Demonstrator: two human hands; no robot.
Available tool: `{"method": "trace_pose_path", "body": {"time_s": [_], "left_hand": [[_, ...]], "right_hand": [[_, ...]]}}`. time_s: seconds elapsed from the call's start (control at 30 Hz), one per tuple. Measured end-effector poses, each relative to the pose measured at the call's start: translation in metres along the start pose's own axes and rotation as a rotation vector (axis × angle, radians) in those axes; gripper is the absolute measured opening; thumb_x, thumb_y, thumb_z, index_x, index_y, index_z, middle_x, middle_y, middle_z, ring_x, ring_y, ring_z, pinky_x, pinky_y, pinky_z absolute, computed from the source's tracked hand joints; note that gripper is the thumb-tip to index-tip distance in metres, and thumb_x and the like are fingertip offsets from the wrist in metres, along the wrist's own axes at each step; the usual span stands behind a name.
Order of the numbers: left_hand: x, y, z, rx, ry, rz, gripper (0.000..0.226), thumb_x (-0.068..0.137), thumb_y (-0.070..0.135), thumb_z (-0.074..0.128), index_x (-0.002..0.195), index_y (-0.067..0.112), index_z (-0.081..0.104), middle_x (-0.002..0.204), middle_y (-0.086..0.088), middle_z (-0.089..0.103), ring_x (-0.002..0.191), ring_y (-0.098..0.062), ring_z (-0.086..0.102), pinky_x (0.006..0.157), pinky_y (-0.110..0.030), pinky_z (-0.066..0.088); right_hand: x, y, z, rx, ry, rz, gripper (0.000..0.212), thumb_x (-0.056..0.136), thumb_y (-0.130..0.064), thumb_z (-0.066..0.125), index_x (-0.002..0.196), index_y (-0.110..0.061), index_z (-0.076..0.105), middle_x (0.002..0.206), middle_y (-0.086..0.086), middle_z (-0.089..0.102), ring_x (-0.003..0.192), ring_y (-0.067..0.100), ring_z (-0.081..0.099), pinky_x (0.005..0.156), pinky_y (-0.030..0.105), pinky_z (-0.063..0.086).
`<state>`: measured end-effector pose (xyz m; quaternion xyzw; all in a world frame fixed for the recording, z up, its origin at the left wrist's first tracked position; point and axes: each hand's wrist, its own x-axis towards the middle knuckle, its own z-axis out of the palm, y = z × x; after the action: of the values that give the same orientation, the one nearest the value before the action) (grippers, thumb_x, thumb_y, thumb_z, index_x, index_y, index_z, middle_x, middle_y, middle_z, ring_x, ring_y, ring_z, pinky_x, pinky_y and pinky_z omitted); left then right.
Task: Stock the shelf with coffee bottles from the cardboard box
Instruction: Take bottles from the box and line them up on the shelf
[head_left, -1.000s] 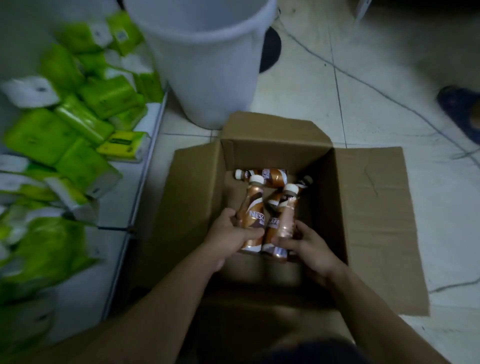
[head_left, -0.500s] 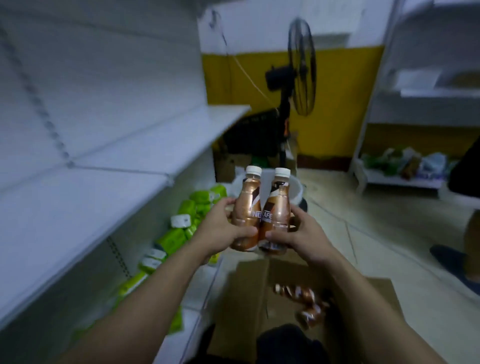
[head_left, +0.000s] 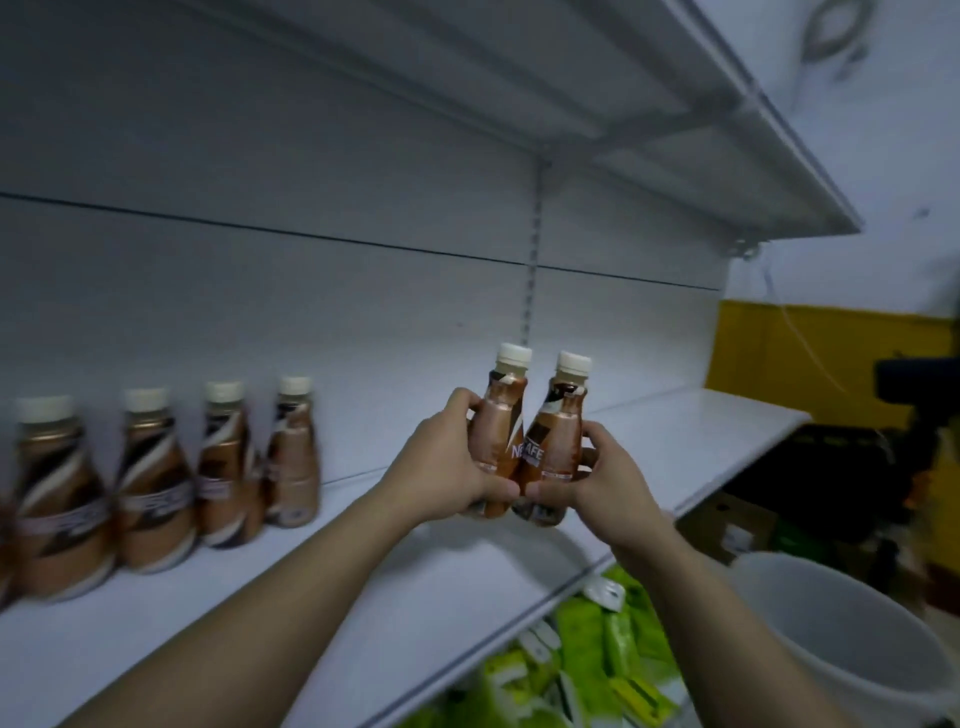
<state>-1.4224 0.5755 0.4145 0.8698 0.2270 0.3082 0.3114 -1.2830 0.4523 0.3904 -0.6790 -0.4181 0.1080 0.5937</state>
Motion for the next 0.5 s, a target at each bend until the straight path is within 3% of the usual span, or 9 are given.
{"method": "trace_pose_path", "body": {"time_s": [0.2, 0.3, 0.4, 0.5], "left_hand": [[-0.017, -0.069, -0.011, 0.105, 0.128, -0.215, 0.080, 0.052, 0.033, 0.092, 0.108, 0.026, 0.035, 0.111, 0.003, 0.059, 0.094, -0.015, 0.061, 0.076, -0.033, 0.053], [-0.006, -0.074, -0.014, 0.199, 0.139, -0.233, 0.082, 0.056, 0.035, 0.090, 0.115, 0.022, 0.034, 0.118, -0.002, 0.055, 0.103, -0.023, 0.059, 0.084, -0.042, 0.052], [0.015, -0.067, -0.028, 0.161, 0.164, -0.196, 0.098, 0.063, 0.037, 0.087, 0.138, 0.021, 0.026, 0.129, -0.006, 0.052, 0.111, -0.026, 0.057, 0.092, -0.045, 0.050], [0.033, -0.058, -0.047, 0.190, 0.132, -0.164, 0.071, 0.074, 0.035, 0.080, 0.131, 0.022, 0.038, 0.116, -0.004, 0.062, 0.099, -0.023, 0.062, 0.087, -0.043, 0.053]], "right_hand": [[0.020, 0.026, 0.083, -0.020, -0.111, 0.056, 0.075, 0.047, -0.002, 0.088, 0.110, -0.027, 0.058, 0.097, -0.002, 0.071, 0.086, 0.019, 0.070, 0.077, 0.045, 0.060], [0.030, 0.032, 0.091, -0.074, -0.144, 0.036, 0.074, 0.050, -0.009, 0.091, 0.113, -0.030, 0.059, 0.099, -0.005, 0.071, 0.085, 0.015, 0.070, 0.072, 0.035, 0.061], [0.036, 0.032, 0.091, -0.135, -0.176, 0.039, 0.069, 0.058, -0.010, 0.089, 0.115, -0.032, 0.059, 0.093, -0.007, 0.070, 0.080, 0.010, 0.069, 0.063, 0.024, 0.058], [0.035, 0.030, 0.096, -0.173, -0.173, 0.031, 0.064, 0.062, -0.012, 0.088, 0.113, -0.033, 0.057, 0.085, -0.010, 0.068, 0.072, 0.004, 0.065, 0.050, 0.011, 0.049]]}}
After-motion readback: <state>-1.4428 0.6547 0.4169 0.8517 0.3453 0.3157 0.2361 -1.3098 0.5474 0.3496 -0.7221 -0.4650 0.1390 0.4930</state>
